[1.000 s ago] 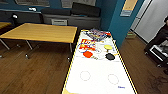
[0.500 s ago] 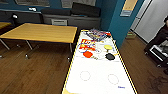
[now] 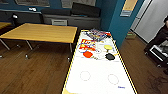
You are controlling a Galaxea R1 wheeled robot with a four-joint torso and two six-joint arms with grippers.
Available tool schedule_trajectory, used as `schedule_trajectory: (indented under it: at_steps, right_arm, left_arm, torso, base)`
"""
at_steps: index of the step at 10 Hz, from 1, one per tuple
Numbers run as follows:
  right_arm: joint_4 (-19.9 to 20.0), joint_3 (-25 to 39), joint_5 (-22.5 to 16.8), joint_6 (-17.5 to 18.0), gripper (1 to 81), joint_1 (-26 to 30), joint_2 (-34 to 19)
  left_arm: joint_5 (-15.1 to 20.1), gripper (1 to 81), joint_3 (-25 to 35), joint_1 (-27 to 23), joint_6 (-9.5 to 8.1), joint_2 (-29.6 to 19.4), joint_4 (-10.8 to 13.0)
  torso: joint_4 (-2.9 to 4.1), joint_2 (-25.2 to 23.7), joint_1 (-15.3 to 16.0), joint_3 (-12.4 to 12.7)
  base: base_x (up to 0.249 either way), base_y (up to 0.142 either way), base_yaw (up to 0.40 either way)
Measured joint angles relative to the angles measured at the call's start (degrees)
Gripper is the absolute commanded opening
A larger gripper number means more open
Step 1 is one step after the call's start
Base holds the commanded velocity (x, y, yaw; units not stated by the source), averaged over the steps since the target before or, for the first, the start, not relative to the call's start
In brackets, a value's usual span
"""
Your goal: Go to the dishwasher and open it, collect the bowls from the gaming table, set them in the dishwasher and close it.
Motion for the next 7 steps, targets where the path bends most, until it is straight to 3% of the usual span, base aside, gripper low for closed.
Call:
schedule_trajectory:
  at_steps: [4, 7]
  right_arm:
    - [-0.78, -2.76, -1.18, -0.04, 1.0, -0.44, 2.77]
    - [-0.78, -3.6, -1.21, -0.04, 1.0, -0.45, 3.56]
  left_arm:
    - [-2.97, 1.0, -10.01, 4.32, 0.91, 8.55, 0.71]
    - [-3.22, 1.0, -14.97, 6.0, 1.06, 11.91, 1.32]
  torso:
    - [0.0, 0.0, -0.02, 0.02]
    - [0.0, -0.02, -0.04, 0.05]
  base:
    - [0.0, 0.0, 0.0]
    - [0.0, 0.0, 0.0]
